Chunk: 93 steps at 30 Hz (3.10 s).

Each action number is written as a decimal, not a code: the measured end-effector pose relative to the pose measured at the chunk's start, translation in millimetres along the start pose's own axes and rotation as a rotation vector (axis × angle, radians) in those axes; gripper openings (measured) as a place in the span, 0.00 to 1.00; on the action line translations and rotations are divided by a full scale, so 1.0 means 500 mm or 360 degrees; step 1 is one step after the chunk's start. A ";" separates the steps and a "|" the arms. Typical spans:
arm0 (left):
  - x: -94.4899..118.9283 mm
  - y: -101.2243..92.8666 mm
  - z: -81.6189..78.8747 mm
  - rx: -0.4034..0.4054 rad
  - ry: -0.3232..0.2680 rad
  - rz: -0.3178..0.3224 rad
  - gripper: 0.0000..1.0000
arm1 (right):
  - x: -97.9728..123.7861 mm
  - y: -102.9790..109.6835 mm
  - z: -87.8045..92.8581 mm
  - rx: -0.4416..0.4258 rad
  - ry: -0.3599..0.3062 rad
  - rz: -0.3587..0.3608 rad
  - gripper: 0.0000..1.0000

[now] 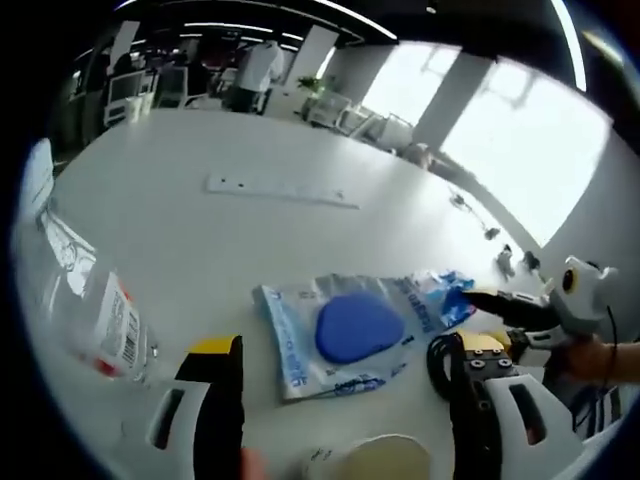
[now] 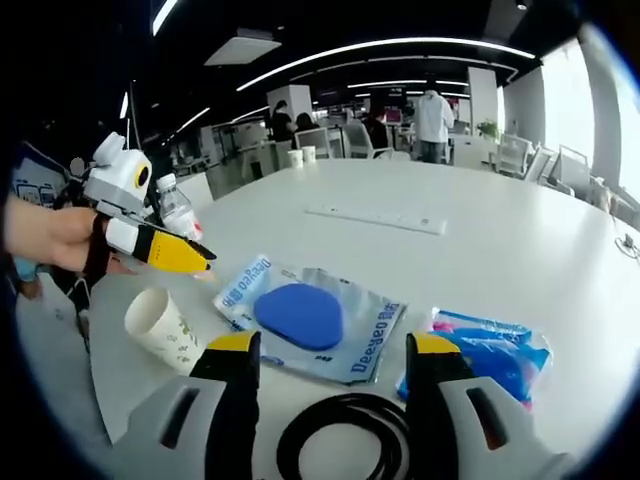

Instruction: Arrange the tabletop items into an orderly group along one side of the table until the central work area is clear of visible clutter.

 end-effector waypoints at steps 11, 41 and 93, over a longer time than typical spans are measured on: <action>0.034 -0.036 -0.002 -0.0157 0.0015 0.0045 0.97 | 0.029 0.010 -0.019 -0.0002 -0.0054 -0.0021 0.60; 0.071 -0.063 0.014 -0.0297 0.0081 0.0080 0.97 | 0.064 0.015 -0.010 -0.0097 -0.0044 0.0010 0.59; 0.100 -0.030 0.153 -0.0194 0.0188 -0.0027 0.82 | 0.026 0.137 0.041 -0.0094 0.0185 -0.0268 0.41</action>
Point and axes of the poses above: the point that each gripper's makers call its tool centre point, and the gripper's own axes: x roughly backward along the fingers, y roughly to its left, z roughly out of its underside, the point moved 8 cm from there along x, roughly backward along the fingers, and after that the axes turned 8 degrees about z, right-handed, at the moved point
